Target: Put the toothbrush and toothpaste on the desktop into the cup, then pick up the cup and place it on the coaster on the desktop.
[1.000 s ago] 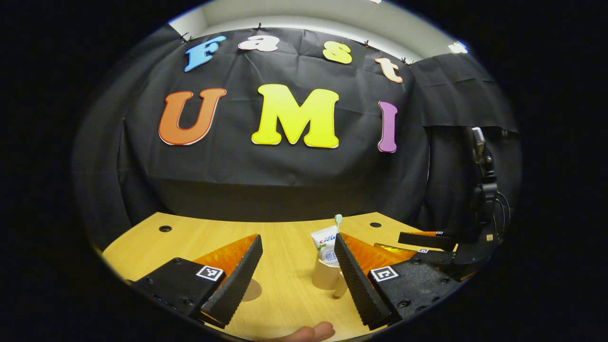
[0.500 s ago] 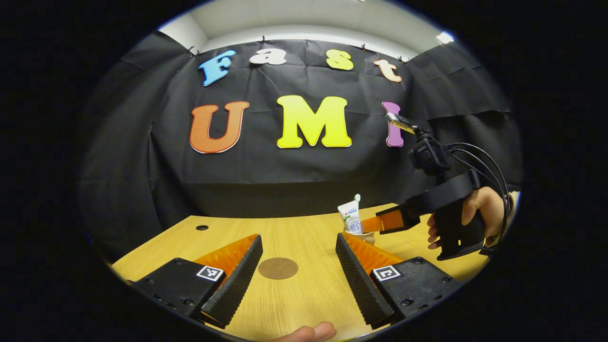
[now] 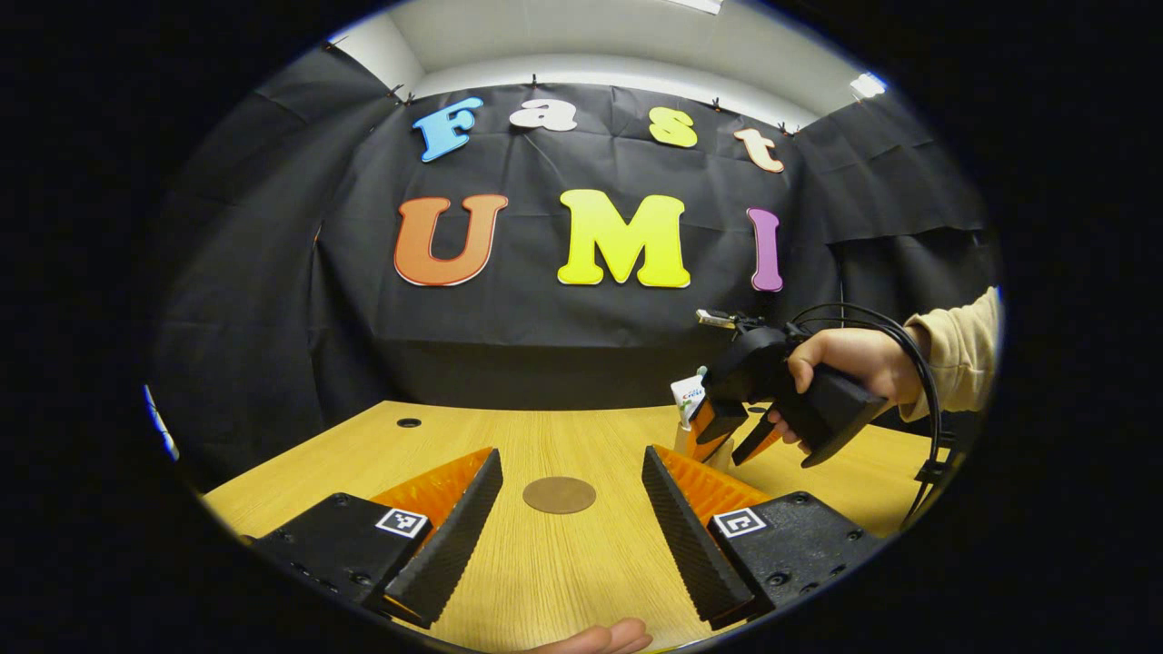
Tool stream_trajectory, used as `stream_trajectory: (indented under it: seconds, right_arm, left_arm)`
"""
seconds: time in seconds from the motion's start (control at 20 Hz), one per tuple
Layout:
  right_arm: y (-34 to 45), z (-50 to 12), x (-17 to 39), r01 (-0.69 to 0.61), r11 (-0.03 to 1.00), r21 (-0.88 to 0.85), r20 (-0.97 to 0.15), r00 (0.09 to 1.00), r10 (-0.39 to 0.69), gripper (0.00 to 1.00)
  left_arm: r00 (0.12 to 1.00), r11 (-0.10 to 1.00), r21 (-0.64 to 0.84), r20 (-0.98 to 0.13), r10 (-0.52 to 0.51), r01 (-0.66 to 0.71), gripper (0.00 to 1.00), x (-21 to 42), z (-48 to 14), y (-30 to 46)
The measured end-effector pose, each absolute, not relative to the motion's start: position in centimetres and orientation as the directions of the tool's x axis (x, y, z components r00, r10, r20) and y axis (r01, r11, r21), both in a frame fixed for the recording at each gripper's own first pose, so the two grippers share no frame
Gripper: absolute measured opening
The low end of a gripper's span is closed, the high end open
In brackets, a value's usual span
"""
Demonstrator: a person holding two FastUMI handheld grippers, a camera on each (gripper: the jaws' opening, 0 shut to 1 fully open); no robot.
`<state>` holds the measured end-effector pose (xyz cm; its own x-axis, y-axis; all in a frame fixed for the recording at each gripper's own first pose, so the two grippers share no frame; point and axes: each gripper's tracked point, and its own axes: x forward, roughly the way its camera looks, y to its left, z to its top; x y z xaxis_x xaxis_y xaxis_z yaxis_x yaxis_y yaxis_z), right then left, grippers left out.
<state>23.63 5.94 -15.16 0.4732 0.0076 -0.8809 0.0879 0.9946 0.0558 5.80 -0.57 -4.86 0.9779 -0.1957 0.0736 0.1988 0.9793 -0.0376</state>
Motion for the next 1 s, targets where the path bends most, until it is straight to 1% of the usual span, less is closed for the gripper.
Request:
stream_trajectory:
  seconds: [0.05, 0.2, 0.25, 0.35, 0.4, 0.45, 0.5, 0.55, 0.6, 1.0]
  right_arm:
    - [5.9, -16.0, 23.7, 0.103, 0.993, 0.059, -0.900, 0.435, 0.008, 0.81]
    - [6.0, -16.8, 23.8, 0.150, 0.988, 0.047, -0.935, 0.356, -0.010, 0.70]
    - [6.0, -17.1, 24.0, 0.163, 0.986, 0.043, -0.941, 0.337, -0.015, 0.70]
    - [6.0, -17.3, 24.0, 0.179, 0.983, 0.030, -0.953, 0.301, -0.026, 0.64]
    - [6.0, -17.6, 24.0, 0.181, 0.983, 0.026, -0.957, 0.290, -0.028, 0.57]
    - [5.9, -17.6, 23.9, 0.173, 0.985, 0.017, -0.959, 0.282, -0.033, 0.55]
    - [5.9, -17.8, 23.7, 0.171, 0.985, 0.014, -0.961, 0.276, -0.035, 0.52]
    - [5.7, -17.6, 23.7, 0.172, 0.985, 0.003, -0.961, 0.273, -0.045, 0.45]
    - [5.6, -17.9, 23.7, 0.155, 0.988, -0.008, -0.961, 0.272, -0.051, 0.30]
    - [5.1, -18.3, 22.9, 0.081, 0.996, -0.025, -0.955, 0.293, -0.048, 0.27]
  left_arm:
    - [0.979, 0.980, -0.041, 0.069, -0.191, 0.194, 0.98, 5.7, -5.0, -0.3]
    - [0.982, 0.982, -0.051, 0.061, -0.181, 0.184, 0.98, 5.7, -5.4, 0.1]
    - [0.982, 0.981, -0.054, 0.059, -0.181, 0.184, 0.98, 5.7, -5.6, 0.0]
    - [0.982, 0.981, -0.058, 0.049, -0.183, 0.185, 0.98, 5.8, -6.0, 0.0]
    - [0.982, 0.981, -0.061, 0.042, -0.184, 0.186, 0.98, 6.0, -6.2, -0.1]
    - [0.982, 0.980, -0.062, 0.035, -0.185, 0.187, 0.98, 6.1, -6.4, -0.1]
    - [0.982, 0.980, -0.063, 0.029, -0.187, 0.188, 0.98, 6.1, -6.6, 0.0]
    - [0.982, 0.980, -0.063, 0.026, -0.187, 0.188, 0.98, 6.1, -6.6, -0.1]
    - [0.982, 0.980, -0.063, 0.023, -0.187, 0.188, 0.98, 6.1, -6.7, -0.2]
    - [0.979, 0.978, -0.041, 0.018, -0.203, 0.203, 0.98, 6.4, -7.1, -0.9]
